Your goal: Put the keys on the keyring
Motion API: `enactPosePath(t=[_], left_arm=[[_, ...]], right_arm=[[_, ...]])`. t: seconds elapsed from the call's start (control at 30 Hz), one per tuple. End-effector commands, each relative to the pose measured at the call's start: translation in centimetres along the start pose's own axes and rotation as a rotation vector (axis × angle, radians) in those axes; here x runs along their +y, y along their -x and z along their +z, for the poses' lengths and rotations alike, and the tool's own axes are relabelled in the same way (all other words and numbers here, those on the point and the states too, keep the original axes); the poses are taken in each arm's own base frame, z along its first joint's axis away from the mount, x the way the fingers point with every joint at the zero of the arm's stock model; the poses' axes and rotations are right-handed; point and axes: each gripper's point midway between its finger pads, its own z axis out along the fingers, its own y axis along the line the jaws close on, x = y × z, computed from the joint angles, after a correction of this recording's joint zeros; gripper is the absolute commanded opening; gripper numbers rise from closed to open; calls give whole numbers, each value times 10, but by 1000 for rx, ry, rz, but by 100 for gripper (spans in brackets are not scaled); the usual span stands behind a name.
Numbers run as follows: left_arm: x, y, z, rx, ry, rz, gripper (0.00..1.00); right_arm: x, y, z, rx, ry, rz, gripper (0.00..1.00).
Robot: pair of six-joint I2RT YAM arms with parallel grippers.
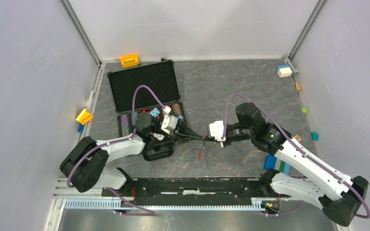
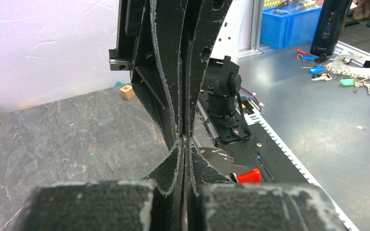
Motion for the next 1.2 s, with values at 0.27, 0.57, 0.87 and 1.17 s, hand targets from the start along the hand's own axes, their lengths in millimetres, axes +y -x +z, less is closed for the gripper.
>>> enactPosePath(t=[0.27, 0.57, 0.87, 1.17], left_arm=[[6, 5, 1, -5, 13, 78, 5], [42, -3, -11, 103, 176, 139, 45], [57, -26, -14, 175, 206, 160, 49], [54, -29, -10, 130, 179, 144, 40]], right_arm=[[-27, 7, -11, 55, -108, -13, 0], [-41, -22, -16, 309, -141, 27, 0], [-46, -30, -9, 446, -135, 25, 0], [-47, -27, -3, 462, -136, 13, 0]])
